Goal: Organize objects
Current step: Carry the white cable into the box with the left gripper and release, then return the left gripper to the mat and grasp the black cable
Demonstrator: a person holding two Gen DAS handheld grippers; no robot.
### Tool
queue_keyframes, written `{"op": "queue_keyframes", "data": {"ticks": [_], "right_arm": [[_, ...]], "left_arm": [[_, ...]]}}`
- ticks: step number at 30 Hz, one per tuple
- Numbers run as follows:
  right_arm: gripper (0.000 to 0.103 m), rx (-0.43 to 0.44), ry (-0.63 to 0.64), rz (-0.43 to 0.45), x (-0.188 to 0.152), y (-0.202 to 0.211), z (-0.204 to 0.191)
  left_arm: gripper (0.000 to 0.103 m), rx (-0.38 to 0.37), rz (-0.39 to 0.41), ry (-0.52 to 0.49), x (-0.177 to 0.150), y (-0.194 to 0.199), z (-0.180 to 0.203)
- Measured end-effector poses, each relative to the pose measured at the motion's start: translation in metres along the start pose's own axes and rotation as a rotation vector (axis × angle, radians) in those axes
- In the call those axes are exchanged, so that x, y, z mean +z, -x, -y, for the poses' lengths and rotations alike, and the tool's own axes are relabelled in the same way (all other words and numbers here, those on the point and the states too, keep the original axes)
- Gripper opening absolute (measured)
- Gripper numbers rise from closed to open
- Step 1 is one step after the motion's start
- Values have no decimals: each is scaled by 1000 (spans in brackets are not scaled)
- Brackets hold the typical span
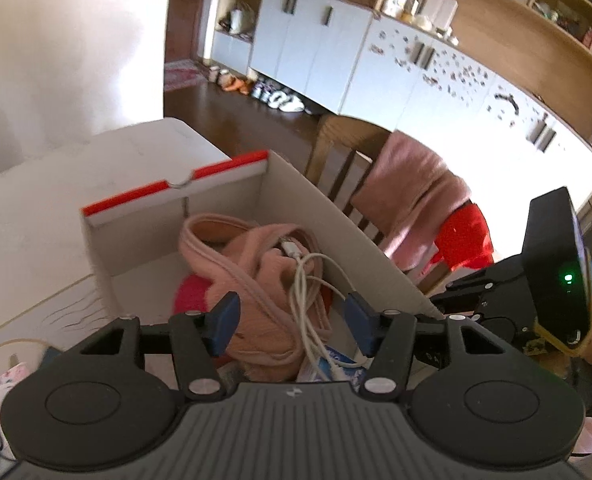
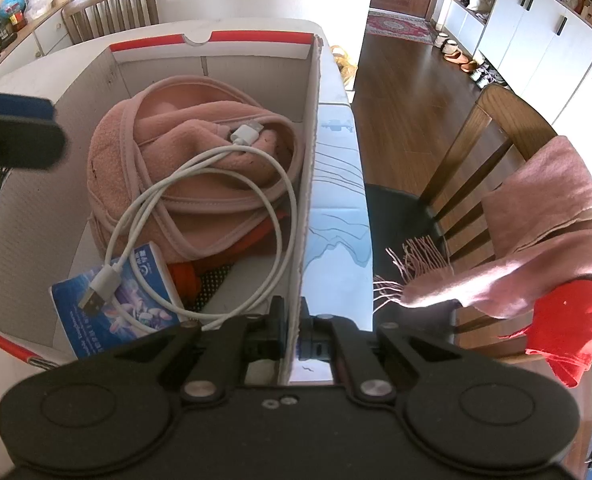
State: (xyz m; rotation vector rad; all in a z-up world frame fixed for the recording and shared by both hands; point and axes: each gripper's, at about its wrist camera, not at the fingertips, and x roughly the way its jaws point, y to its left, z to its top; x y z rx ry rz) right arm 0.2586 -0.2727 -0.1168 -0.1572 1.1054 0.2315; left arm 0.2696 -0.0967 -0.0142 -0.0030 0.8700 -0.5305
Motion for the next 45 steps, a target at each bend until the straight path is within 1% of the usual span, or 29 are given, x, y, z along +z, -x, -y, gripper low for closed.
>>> {"op": "queue_keyframes", "data": {"ticks": [5,7,10,13,14,16,18,23,26,28,32,38,45], "right_arm": [[4,-1,1,-2,0,0,0],[4,-3,4,-4,0,0,0],[4,-4,5,-5,-1,-1,0],[4,-6,5,-7,-2,0,1],[4,-6,5,-7,-2,0,1],[4,-8,6,-9,-2,1,1],[4,-11,6,-10,-1,2,1],[4,-17,6,-10,1,0,4],[4,-22,7,-13,1,0,4],[4,-25,8,-15,0,3,3],[4,-31,8,-19,1,5,1],[4,-40,7,-26,4,2,-2],[5,-50,8,-33,6,0,-5]], "left_arm": [[58,29,57,48,-6,30,-18],[65,52,80,67,-9,42,-28],[72,113,107,98,-15,60,-47],[73,181,118,133,-24,75,-69],[74,207,118,149,-27,78,-78],[78,255,117,183,-34,84,-95],[80,303,114,209,-41,89,-111],[80,433,68,235,-60,87,-150],[80,510,58,244,-71,85,-172],[80,552,34,259,-78,81,-187],[80,583,-8,281,-92,71,-210],[80,623,-36,277,-104,56,-232],[80,619,-79,279,-110,32,-247]]}}
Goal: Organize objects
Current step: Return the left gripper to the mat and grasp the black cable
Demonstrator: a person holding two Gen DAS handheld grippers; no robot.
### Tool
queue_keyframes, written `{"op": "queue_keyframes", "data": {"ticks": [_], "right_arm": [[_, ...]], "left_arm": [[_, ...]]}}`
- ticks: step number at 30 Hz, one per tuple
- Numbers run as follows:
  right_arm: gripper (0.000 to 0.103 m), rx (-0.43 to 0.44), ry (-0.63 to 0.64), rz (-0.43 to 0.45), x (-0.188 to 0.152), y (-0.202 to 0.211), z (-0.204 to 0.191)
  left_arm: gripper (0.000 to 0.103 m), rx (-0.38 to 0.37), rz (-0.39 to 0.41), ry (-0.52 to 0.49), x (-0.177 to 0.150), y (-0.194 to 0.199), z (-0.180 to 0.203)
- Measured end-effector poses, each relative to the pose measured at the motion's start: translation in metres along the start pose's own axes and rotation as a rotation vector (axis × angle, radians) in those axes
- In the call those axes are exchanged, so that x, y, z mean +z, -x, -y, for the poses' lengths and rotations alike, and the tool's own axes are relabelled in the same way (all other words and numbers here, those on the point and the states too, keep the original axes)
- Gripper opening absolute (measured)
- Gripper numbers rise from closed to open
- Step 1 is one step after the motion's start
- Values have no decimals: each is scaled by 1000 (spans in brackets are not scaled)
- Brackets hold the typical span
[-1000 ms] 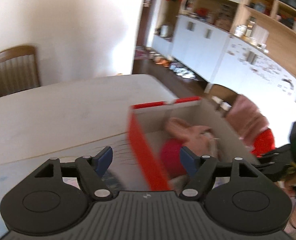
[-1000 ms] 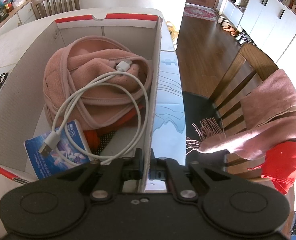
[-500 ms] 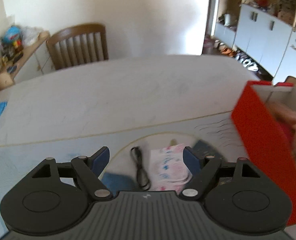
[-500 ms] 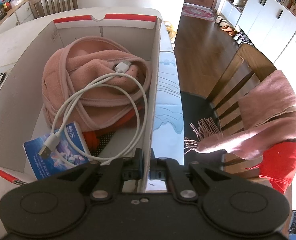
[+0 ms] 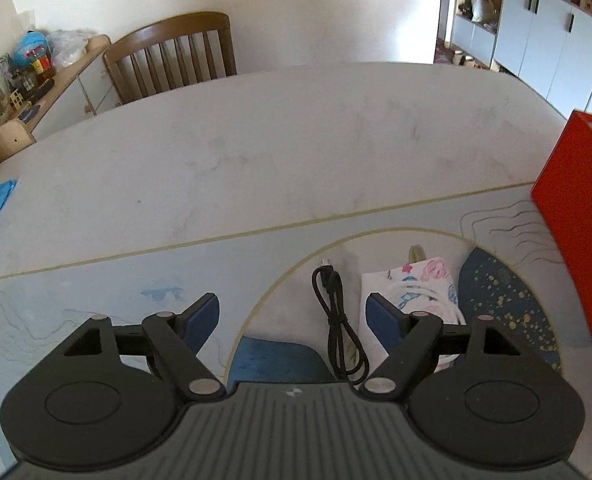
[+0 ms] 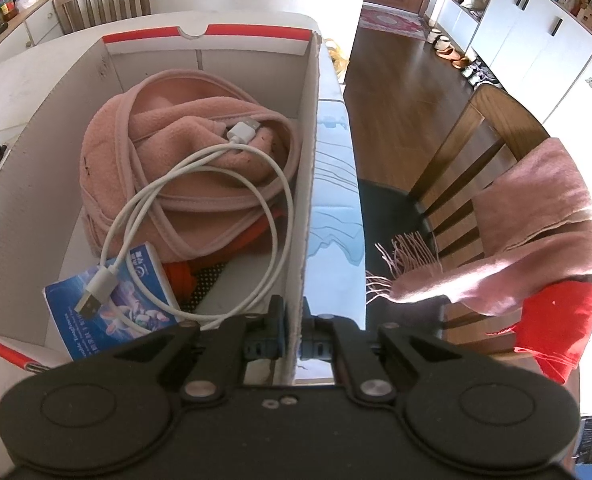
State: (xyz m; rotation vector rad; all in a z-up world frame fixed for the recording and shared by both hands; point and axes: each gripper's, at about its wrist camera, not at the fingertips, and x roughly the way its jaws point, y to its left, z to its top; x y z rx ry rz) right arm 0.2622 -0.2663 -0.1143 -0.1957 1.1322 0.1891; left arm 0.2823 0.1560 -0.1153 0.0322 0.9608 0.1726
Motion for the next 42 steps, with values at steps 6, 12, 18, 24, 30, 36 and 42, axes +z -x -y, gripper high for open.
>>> {"op": "queue_keyframes", "data": {"ticks": [6,12,18,24,30,36,42], "right_arm": [[5,-5,0,-4,1,0,-2],[5,-5,2,-4,1,0,-2],[6,-6,4,-4,1,0,-2],[6,-6,3,-4,0,1,0],[6,-6,1,-2,-1,1,1],[5,-7,3,-2,-1,2,1],[5,-5,8,2,-1,3,1]], "left_arm": [[80,23,-13,2,1,-12,-2],[77,9,-31,20,-3,-21,-2],[56,-32,-35,31,-5,-25,1],[30,-79,-30,34,-6,-23,5],[12,-97,-28,1,-6,-21,13],[8,-92,-31,9,-10,-15,8],[7,-108,-19,58,-20,2,-4]]}}
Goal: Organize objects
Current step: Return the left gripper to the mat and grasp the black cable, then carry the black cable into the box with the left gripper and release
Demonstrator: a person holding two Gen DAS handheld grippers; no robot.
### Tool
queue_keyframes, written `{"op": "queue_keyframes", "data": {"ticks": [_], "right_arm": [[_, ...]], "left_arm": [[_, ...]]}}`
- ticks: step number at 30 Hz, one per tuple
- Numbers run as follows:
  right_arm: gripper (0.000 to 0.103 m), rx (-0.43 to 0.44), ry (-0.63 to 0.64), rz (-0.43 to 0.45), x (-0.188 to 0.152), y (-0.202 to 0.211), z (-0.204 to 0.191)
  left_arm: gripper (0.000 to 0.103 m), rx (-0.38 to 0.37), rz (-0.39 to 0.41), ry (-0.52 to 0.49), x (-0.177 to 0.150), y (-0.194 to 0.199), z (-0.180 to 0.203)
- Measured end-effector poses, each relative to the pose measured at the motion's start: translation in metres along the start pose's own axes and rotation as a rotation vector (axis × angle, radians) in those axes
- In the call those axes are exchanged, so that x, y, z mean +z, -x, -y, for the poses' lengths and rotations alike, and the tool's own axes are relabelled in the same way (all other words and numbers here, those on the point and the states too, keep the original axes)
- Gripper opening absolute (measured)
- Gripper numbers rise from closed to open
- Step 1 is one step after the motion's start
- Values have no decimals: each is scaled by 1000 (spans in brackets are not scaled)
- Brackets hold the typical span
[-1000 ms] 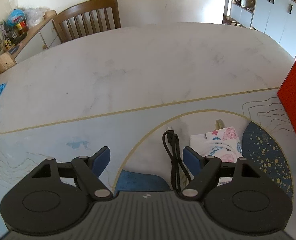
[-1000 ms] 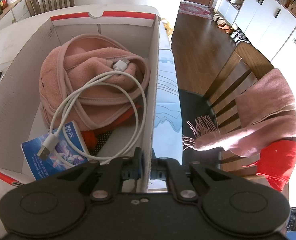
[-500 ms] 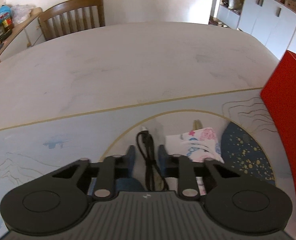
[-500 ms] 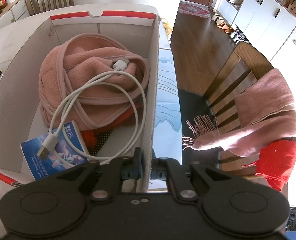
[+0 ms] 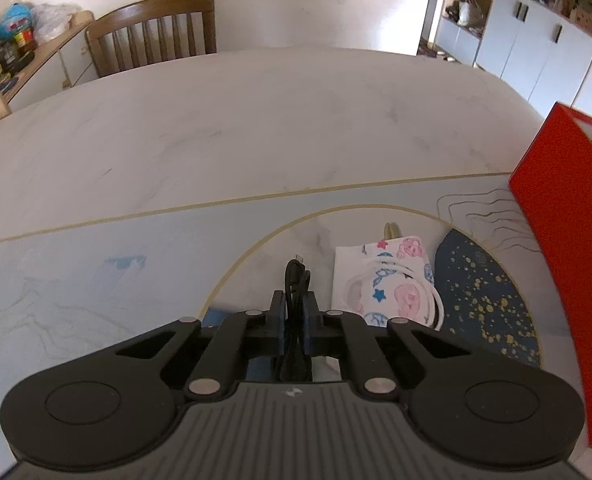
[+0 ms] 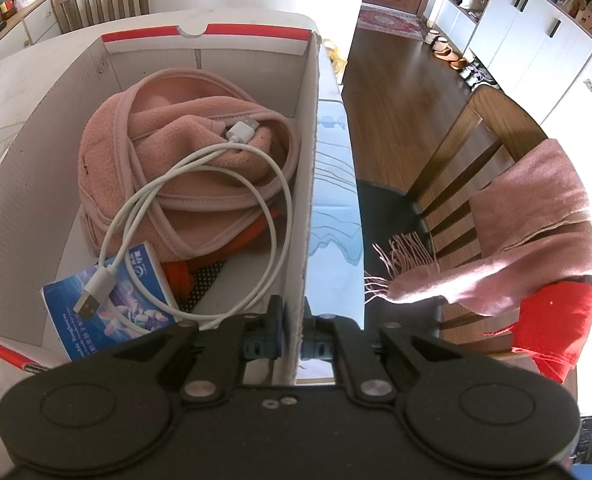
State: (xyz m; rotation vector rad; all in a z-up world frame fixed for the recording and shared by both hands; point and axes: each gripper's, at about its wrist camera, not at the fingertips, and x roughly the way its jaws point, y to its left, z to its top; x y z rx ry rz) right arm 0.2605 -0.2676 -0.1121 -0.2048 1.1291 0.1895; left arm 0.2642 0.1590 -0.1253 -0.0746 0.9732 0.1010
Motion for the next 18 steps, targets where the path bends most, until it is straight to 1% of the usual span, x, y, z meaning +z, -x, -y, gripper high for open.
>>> {"op": "queue_keyframes", "data": {"ticks": [6,10,14,16,18], "right_arm": [[5,2,3,3,0,0,-1],[5,3,7,4,0,-1,-2],[5,4,12,6,0,-2,-3],[5,6,11,7,0,-2,-2],[5,6,10,9,0,-1,-3]], "left_arm": [[7,-30,38,82,-11,28,-10],[6,-47,47,112,-16,46,-12],[6,-79,58,109,-20,65,-5],[6,-92,81,101,-21,77,2],[6,-124,99,90,-23,90,12]]}}
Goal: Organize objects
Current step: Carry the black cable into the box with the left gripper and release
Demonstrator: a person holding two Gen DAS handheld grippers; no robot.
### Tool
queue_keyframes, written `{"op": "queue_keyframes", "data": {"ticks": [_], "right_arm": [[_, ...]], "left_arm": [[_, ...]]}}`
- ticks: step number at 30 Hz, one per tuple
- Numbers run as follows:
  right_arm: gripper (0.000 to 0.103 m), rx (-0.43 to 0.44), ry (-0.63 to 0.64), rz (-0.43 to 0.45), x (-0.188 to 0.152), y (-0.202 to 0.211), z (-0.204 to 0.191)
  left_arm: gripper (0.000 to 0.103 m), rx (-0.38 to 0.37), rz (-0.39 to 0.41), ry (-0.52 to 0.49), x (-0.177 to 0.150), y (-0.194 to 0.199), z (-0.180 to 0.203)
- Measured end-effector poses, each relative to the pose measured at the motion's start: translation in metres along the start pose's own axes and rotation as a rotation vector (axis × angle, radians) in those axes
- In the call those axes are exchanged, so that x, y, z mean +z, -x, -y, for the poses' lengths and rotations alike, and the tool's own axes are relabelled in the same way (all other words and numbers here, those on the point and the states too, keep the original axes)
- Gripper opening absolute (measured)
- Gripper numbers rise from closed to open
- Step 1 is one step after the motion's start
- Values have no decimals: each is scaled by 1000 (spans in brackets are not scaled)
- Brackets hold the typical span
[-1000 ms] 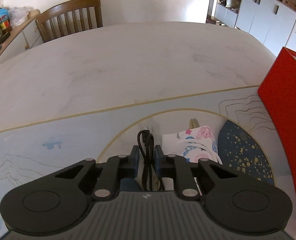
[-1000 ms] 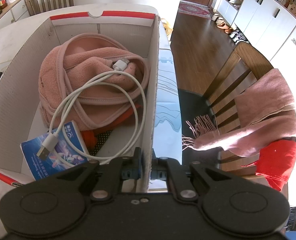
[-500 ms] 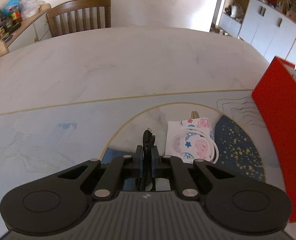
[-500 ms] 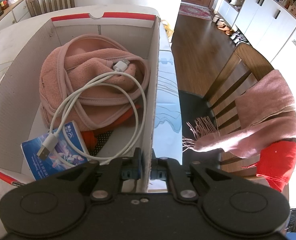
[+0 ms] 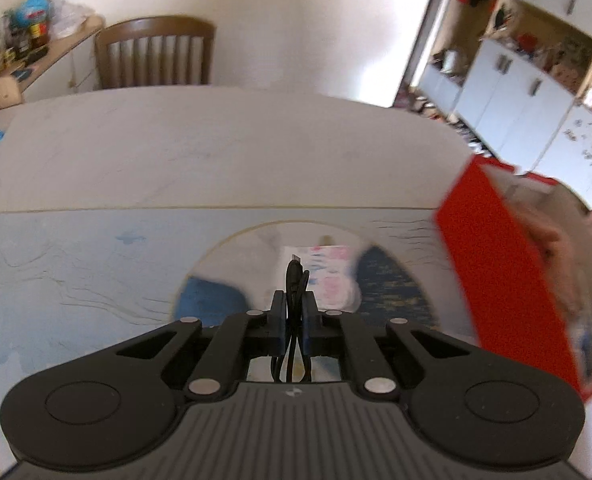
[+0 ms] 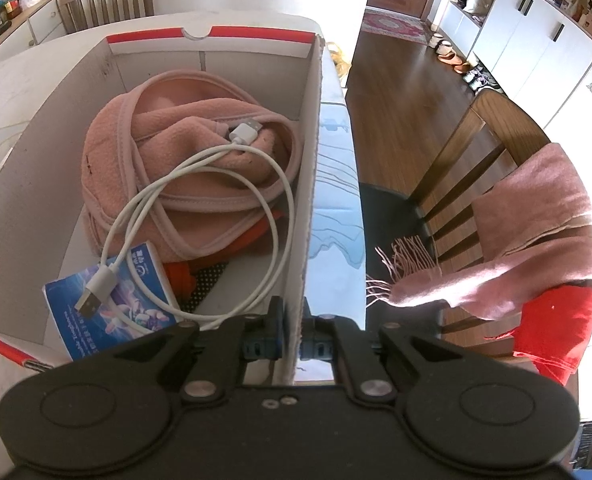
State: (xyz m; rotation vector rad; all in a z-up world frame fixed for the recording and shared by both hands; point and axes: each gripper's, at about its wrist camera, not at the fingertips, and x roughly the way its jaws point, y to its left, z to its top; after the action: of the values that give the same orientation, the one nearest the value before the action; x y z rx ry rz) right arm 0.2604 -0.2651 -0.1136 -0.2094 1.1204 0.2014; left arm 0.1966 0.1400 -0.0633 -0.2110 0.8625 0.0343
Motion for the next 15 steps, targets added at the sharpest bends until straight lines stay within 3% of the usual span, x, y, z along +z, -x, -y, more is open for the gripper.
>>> {"op": "queue_keyframes", "data": {"ticks": [7,15], "right_arm": [[5,3,0,4,0,-1,-1],[4,8,5,8,0,-3,-1]], "left_arm": [[6,-101,21,-46,-1,20,42],[6,-232,64,-173,23,47,101]]}}
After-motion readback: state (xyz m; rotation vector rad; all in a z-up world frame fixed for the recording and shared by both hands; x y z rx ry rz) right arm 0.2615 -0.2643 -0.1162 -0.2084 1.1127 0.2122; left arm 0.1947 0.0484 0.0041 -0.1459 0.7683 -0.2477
